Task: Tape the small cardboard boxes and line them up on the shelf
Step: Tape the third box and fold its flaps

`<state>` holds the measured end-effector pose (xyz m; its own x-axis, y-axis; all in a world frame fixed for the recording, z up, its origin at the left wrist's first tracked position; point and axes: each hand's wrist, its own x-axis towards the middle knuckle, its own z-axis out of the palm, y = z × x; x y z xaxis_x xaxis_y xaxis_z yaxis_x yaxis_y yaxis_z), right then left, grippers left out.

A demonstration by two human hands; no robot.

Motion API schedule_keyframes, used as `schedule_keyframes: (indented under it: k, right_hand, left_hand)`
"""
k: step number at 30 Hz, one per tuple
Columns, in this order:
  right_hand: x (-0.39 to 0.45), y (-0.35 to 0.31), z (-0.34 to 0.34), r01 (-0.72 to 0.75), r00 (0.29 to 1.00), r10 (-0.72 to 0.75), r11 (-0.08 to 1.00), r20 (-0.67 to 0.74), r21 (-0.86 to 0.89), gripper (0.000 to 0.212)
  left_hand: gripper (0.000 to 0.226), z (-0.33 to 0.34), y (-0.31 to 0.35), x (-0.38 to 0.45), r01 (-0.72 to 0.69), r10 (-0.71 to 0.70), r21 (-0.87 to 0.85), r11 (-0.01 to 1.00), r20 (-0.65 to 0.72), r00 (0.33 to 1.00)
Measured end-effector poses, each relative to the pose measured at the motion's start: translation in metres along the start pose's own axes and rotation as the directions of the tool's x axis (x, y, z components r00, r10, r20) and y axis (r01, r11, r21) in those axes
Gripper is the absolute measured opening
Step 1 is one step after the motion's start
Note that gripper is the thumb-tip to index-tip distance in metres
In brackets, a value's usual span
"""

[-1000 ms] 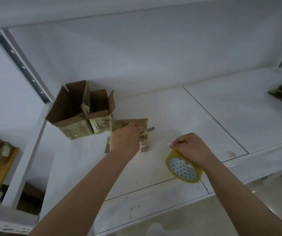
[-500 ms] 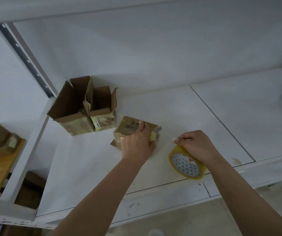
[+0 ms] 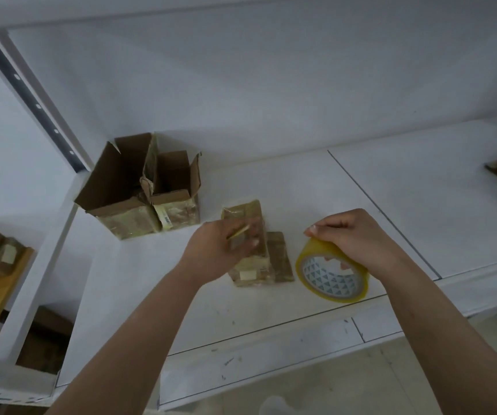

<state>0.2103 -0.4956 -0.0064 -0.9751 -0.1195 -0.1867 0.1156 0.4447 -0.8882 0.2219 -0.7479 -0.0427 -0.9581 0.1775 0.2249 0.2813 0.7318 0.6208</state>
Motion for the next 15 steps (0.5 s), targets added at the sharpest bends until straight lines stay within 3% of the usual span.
schedule_keyframes:
  k: [2, 4, 7, 9, 15]
  right_hand:
    - [-0.004, -0.005, 0.002, 0.019, 1.0, -0.019, 1.0, 0.004, 0.015, 0.009]
    - [-0.007, -0.01, 0.005, 0.038, 0.999, -0.038, 0.999, 0.005, 0.029, 0.009]
    - [-0.01, -0.017, 0.009, 0.069, 0.998, -0.069, 0.997, 0.007, 0.025, 0.01]
    - [-0.012, -0.02, 0.012, 0.093, 0.996, -0.093, 0.995, 0.006, -0.02, 0.014]
    - [-0.013, -0.022, 0.018, 0.051, 0.994, -0.057, 0.996, 0.09, 0.071, 0.02]
  left_hand:
    - [0.019, 0.006, 0.015, 0.004, 0.06, -0.077, -0.14, 0.988, -0.123, 0.989]
    - [0.023, 0.012, 0.034, 0.006, 0.125, -0.172, -0.277, 0.953, -0.153, 0.973]
    - [0.063, 0.018, 0.057, 0.008, 0.239, -0.27, -0.384, 0.892, -0.029, 0.962]
    - [0.071, 0.021, 0.066, 0.009, 0.253, -0.265, -0.35, 0.902, 0.013, 0.964]
    - [0.035, 0.019, 0.063, 0.012, 0.195, -0.215, -0.376, 0.906, -0.01, 0.977]
